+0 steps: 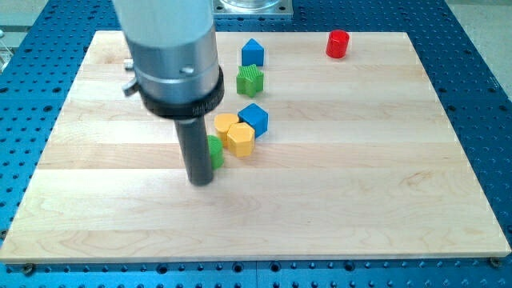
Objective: Put your hand diagonally top left to the green circle
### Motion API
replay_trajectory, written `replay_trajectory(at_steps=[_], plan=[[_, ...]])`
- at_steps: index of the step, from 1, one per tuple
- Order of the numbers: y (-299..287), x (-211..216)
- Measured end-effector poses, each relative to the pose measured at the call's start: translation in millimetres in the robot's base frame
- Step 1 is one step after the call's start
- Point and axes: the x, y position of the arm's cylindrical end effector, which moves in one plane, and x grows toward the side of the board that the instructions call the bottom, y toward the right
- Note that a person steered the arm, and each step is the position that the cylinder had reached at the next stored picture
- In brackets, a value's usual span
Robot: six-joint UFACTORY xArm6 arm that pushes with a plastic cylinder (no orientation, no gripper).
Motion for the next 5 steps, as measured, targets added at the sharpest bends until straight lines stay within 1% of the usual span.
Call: replay_trajectory(at_steps=[1,2,3,4,5], plan=[[0.2,-6.9],[-41.2,22.9],[-79.5,23.3],[-96.5,31.2],[-98.8,31.2]])
